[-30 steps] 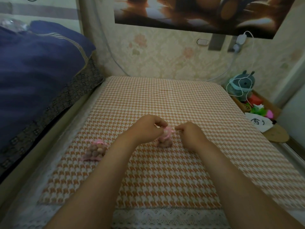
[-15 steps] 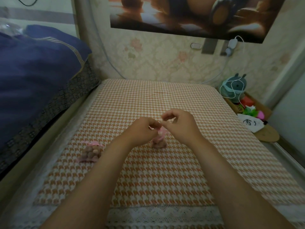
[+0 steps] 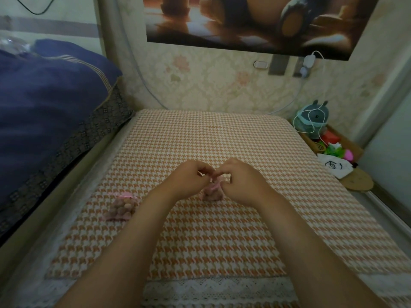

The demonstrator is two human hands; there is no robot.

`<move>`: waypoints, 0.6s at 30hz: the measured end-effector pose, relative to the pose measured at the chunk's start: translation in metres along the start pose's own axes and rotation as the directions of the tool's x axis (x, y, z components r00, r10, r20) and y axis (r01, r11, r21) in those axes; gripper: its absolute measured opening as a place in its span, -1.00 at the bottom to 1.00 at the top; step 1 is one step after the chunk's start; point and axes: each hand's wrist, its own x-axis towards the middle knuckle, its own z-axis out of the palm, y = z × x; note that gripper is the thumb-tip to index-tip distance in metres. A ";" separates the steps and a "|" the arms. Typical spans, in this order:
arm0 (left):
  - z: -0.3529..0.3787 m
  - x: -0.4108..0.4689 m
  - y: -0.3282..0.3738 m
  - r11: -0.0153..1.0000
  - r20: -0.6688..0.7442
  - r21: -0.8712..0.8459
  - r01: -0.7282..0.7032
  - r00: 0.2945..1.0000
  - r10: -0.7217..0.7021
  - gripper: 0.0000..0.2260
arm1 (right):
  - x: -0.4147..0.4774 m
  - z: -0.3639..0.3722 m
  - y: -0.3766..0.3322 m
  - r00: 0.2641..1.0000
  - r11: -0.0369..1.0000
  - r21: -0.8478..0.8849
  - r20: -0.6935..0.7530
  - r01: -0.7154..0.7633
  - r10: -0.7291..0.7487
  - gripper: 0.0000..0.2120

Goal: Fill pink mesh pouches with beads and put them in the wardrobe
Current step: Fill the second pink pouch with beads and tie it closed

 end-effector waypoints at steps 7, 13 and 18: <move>-0.005 -0.008 -0.001 0.995 0.032 -0.096 0.003 0.999 0.000 -0.73 | -0.004 0.003 -0.002 0.998 0.998 -0.003 -0.015 -0.059 0.059 -0.92; -0.013 -0.030 -0.011 0.993 0.052 -0.112 -0.036 0.998 0.042 -0.37 | -0.015 0.005 -0.018 0.998 0.992 0.126 -0.048 -0.024 0.030 -0.98; -0.014 -0.051 -0.026 0.995 0.092 -0.099 -0.004 0.996 0.013 -0.61 | -0.024 0.007 -0.035 0.999 0.980 0.200 -0.032 -0.015 0.021 -0.95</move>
